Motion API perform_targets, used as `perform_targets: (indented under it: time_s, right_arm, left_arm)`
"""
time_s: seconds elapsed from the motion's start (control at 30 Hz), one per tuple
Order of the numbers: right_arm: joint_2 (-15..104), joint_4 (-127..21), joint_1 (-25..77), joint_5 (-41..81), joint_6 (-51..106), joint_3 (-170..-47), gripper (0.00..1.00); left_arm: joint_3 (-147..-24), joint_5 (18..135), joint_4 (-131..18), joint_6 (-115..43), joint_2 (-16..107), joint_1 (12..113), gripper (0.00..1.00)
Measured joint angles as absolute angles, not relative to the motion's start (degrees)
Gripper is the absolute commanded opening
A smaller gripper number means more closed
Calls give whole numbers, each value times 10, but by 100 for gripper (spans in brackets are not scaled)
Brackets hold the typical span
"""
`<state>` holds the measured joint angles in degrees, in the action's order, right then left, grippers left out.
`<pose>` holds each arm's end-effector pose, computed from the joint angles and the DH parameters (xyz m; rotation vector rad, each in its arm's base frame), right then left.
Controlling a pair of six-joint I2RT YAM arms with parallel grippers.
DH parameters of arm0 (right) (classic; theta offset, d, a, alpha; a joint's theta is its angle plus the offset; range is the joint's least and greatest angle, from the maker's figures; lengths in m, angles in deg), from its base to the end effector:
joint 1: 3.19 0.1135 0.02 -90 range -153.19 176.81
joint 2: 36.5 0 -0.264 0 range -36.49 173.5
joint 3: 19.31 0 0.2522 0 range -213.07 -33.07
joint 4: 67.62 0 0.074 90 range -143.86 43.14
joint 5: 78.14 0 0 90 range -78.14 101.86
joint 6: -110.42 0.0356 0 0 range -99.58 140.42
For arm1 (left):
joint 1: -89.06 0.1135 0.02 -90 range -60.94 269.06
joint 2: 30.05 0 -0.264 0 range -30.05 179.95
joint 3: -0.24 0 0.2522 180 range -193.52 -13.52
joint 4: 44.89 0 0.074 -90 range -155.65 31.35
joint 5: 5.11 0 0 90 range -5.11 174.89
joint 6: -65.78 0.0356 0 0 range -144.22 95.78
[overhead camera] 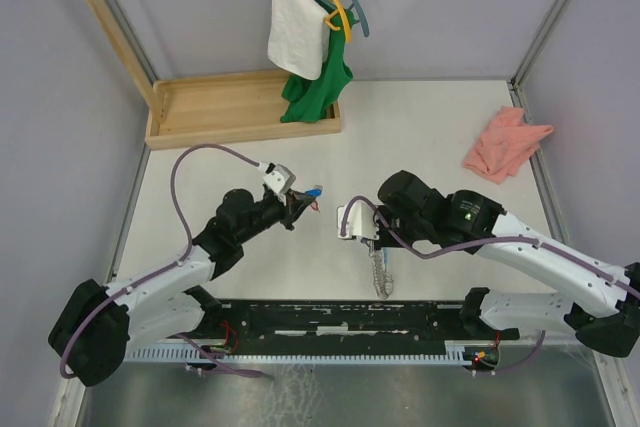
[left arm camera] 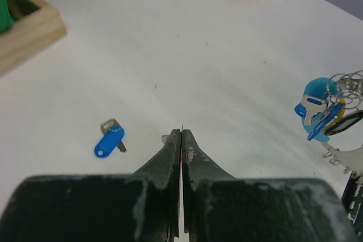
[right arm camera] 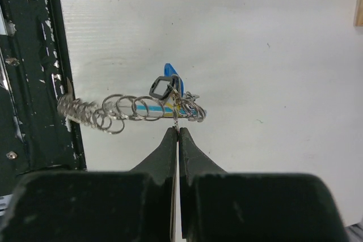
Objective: Put the keys on the keyring
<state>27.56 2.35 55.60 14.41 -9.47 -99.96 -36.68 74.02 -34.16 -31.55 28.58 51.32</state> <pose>0.1083 0.1818 0.3350 -1.7752 1.7900 0.2625 0.1729 -0.1423 0.2249 0.6126 1.7119 -0.7322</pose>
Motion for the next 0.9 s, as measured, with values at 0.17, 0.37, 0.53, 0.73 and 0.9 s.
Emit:
perform_targets:
  time_s: [0.17, 0.37, 0.53, 0.73, 0.9]
  right_arm:
    - [270, 15, 556, 141, -152, -997, 1]
    - [279, -25, 556, 129, -228, -980, 1]
    - [294, -62, 556, 128, -278, -968, 1]
    - [309, -92, 560, 130, -298, -955, 1]
    - [310, -115, 564, 132, -299, -938, 1]
  left_arm:
    - [-336, 672, -263, -227, 248, 513, 3]
    - [-299, 575, -181, -132, 228, 513, 3]
    - [-290, 514, -129, -83, 247, 513, 3]
    - [-285, 463, -83, -54, 283, 509, 3]
    - [-280, 453, -63, -33, 308, 486, 3]
